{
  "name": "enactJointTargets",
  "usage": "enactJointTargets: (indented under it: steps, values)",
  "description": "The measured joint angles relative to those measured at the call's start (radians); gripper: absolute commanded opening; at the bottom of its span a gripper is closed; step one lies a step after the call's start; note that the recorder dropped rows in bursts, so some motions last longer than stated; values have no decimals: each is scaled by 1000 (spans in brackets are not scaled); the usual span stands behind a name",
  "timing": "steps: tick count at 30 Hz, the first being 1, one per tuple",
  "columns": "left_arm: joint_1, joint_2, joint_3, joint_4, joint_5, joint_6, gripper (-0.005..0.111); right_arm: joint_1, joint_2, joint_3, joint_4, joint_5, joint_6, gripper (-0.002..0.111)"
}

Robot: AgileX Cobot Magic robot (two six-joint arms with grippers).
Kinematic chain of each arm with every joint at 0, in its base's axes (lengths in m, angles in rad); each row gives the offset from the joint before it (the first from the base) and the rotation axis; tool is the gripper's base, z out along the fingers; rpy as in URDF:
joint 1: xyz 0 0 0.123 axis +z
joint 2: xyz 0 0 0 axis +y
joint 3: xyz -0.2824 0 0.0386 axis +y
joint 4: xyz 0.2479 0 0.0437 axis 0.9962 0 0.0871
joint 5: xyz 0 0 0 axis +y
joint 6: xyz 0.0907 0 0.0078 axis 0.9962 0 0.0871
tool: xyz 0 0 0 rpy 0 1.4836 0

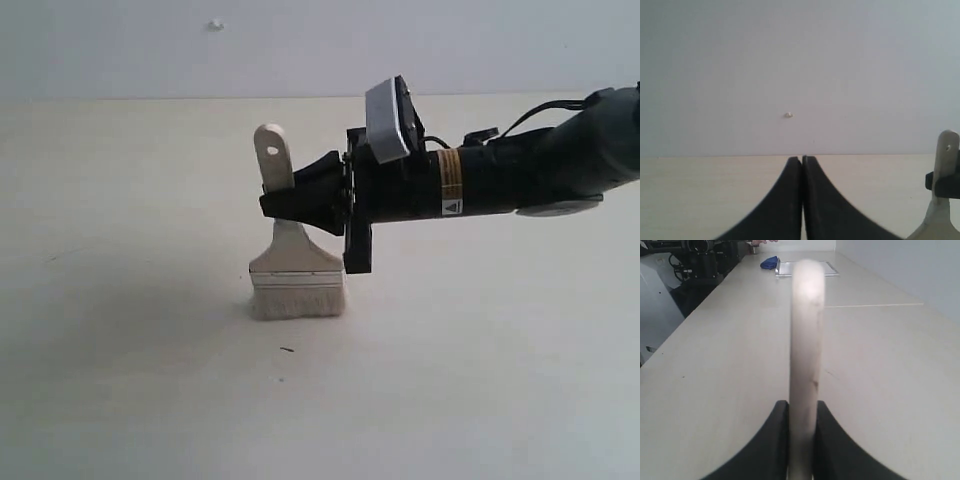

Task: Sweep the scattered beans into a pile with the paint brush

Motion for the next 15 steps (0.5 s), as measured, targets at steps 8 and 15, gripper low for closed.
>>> enactJointTargets:
  steps: [8, 15]
  values:
    - [0, 0, 0, 0, 0, 2, 0, 0, -39, -69, -108, 11, 208, 0]
    - [0, 0, 0, 0, 0, 2, 0, 15, -187, -71, -123, 43, 398, 0]
